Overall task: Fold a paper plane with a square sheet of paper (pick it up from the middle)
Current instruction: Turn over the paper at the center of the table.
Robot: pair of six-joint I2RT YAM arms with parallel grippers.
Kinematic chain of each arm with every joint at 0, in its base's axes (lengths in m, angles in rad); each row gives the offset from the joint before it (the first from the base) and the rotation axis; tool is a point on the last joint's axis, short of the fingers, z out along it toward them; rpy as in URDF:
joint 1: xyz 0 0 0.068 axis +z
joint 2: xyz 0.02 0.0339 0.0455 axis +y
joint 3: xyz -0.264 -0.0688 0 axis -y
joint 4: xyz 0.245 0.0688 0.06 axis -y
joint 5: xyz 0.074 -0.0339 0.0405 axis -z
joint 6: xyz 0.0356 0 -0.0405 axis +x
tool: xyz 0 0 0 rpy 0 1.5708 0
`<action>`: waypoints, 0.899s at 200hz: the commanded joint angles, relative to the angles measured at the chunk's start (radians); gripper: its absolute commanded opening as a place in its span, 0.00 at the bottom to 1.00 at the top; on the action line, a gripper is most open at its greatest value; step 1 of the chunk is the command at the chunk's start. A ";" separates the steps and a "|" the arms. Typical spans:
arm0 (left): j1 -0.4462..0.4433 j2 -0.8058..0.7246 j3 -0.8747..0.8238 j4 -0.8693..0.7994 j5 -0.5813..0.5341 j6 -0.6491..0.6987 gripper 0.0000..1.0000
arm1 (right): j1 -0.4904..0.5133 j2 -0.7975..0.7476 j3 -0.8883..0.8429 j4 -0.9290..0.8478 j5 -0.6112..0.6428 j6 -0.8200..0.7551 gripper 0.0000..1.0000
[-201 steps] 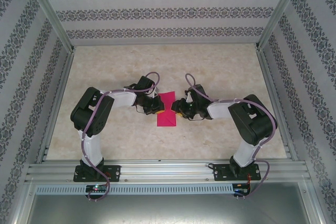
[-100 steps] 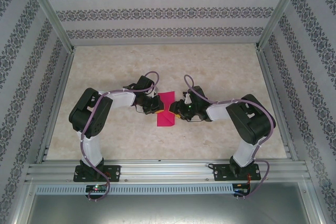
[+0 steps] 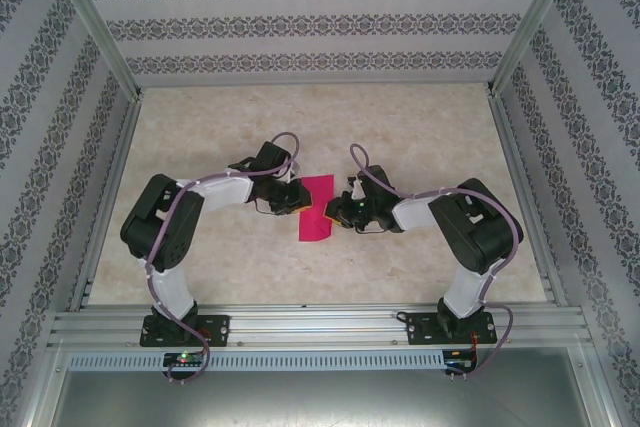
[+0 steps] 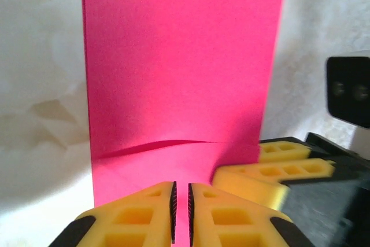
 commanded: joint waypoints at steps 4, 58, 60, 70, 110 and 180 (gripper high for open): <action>-0.006 -0.104 -0.003 -0.068 -0.086 0.023 0.18 | 0.003 -0.081 0.031 -0.115 0.017 -0.061 0.11; 0.005 -0.199 0.002 -0.158 -0.163 0.049 0.19 | 0.006 -0.293 0.184 -0.626 0.206 -0.281 0.08; 0.006 -0.200 0.002 -0.160 -0.164 0.050 0.19 | 0.006 -0.301 0.196 -0.656 0.225 -0.291 0.08; 0.011 -0.208 0.002 -0.173 -0.177 0.050 0.20 | 0.009 -0.351 0.247 -0.791 0.317 -0.339 0.08; 0.033 -0.242 -0.005 -0.238 -0.269 0.038 0.21 | 0.079 -0.472 0.494 -1.264 0.790 -0.470 0.13; 0.120 -0.346 -0.091 -0.296 -0.419 -0.073 0.22 | 0.351 -0.189 0.707 -1.575 1.235 -0.375 0.12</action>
